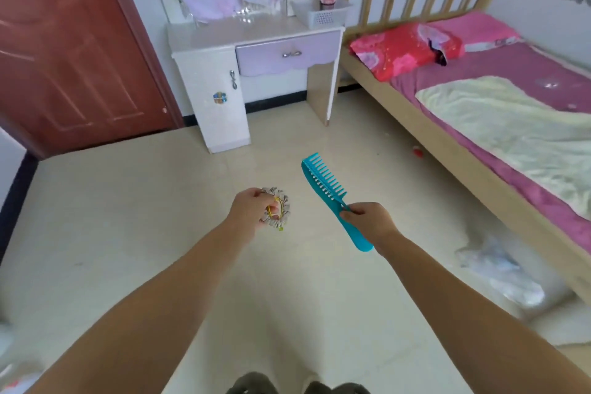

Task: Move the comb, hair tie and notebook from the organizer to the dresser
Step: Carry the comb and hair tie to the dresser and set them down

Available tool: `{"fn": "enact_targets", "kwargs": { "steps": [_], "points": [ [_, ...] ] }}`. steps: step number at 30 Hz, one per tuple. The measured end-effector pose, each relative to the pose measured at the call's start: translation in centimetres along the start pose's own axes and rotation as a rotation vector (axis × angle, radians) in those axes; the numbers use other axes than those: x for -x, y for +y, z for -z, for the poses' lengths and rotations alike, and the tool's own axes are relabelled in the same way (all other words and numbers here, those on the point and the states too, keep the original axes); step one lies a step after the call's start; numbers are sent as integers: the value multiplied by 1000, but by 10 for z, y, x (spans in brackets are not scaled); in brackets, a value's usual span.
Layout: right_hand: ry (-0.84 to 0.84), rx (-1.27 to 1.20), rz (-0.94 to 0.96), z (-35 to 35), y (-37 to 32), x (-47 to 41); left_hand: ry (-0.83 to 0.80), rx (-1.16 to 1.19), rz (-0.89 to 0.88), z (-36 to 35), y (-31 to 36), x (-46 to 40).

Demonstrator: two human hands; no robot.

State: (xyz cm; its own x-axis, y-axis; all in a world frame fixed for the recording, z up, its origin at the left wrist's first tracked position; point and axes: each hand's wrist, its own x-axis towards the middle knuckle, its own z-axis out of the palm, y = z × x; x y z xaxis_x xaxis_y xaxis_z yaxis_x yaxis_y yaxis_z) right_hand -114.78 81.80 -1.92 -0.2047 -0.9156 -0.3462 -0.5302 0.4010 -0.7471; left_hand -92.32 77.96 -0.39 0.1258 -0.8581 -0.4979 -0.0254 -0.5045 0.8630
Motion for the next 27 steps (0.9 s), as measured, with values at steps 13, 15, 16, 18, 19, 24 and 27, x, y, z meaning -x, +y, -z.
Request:
{"fn": "enact_targets", "kwargs": {
  "steps": [13,15,16,18,19,24,27],
  "points": [
    [-69,-43,62,-31,-172,-340,81,85,-32,11,171,-303],
    [-48,-41,57,-23,-199,-392,59,74,-35,2,212,-357],
    [-30,-33,50,-17,-208,-417,49,57,-41,-4,230,-382],
    [-8,-11,31,-7,-226,-463,29,21,-40,-19,259,-426],
    [1,-13,18,-2,-232,-487,9,27,-32,-27,273,-448],
    [26,-11,18,14,-267,-621,-42,61,-31,-64,329,-569],
    [14,-13,44,18,-288,-701,-25,3,-63,-82,361,-637]
  ]
}}
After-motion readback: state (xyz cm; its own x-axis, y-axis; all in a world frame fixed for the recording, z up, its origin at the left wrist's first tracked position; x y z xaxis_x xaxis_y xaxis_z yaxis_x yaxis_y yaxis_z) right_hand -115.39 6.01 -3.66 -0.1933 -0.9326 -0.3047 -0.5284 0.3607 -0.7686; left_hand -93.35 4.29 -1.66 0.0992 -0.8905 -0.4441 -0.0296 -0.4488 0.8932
